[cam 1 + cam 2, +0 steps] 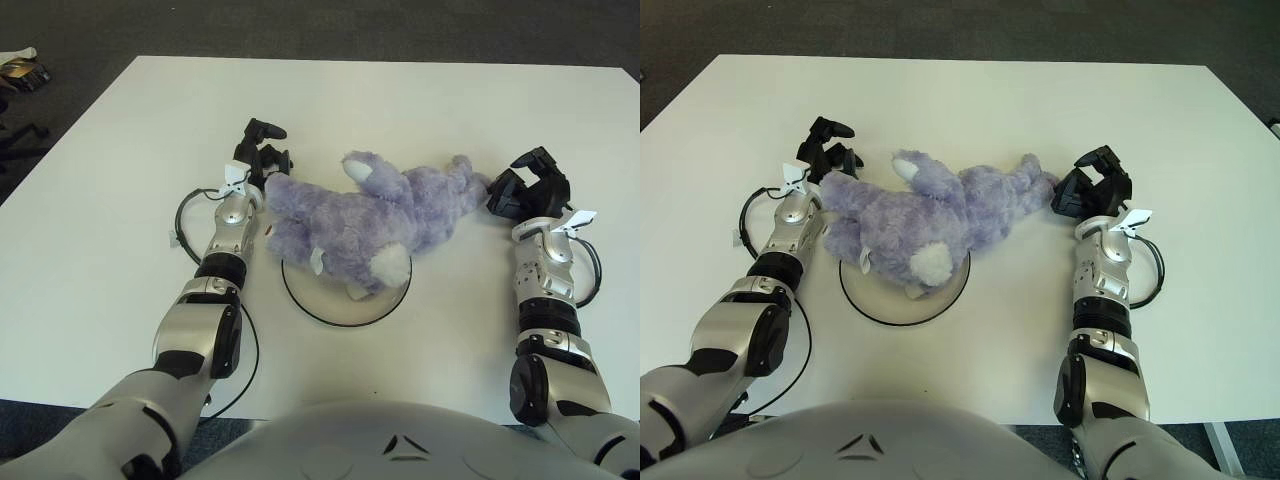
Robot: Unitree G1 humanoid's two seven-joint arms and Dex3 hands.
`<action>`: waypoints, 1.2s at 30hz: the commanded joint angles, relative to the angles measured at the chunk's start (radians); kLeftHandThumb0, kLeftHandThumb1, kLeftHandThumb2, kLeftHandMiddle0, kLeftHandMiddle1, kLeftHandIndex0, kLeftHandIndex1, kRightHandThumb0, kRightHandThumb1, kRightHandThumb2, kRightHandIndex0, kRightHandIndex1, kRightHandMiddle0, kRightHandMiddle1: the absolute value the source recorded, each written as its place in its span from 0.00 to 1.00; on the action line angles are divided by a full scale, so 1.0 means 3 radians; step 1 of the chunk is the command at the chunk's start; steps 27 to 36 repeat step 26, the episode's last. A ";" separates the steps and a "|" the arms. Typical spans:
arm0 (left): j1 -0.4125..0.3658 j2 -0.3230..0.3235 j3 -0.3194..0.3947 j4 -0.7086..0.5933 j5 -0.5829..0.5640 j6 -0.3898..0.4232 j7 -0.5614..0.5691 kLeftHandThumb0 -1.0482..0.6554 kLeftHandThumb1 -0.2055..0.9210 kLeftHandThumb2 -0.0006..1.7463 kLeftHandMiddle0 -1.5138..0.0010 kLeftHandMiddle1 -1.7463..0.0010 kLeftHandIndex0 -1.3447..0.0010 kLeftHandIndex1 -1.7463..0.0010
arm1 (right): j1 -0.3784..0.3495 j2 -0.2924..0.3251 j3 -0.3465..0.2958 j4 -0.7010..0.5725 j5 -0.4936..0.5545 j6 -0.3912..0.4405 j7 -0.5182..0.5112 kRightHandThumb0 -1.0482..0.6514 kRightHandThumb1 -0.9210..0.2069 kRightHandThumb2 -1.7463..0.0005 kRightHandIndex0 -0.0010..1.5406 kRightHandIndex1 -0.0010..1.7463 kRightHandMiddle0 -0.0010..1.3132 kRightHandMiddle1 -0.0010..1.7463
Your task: Put the doll into the plate.
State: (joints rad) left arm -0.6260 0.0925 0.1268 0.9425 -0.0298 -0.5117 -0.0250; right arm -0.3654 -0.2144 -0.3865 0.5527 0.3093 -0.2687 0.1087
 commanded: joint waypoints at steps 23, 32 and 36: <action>0.0101 -0.0018 -0.0034 0.0189 0.0115 -0.0210 0.0158 0.61 0.47 0.75 0.67 0.00 0.64 0.00 | 0.0065 0.0097 0.0035 0.0194 -0.0012 0.0061 0.0032 0.61 0.91 0.00 0.61 1.00 0.58 0.92; 0.0096 -0.0020 -0.0044 0.0241 0.0131 -0.0248 0.0168 0.61 0.47 0.76 0.67 0.00 0.64 0.00 | 0.0107 0.0126 0.0060 0.0158 -0.0025 0.0033 0.0037 0.61 0.92 0.00 0.61 1.00 0.60 0.90; 0.0096 -0.0020 -0.0044 0.0241 0.0131 -0.0248 0.0168 0.61 0.47 0.76 0.67 0.00 0.64 0.00 | 0.0107 0.0126 0.0060 0.0158 -0.0025 0.0033 0.0037 0.61 0.92 0.00 0.61 1.00 0.60 0.90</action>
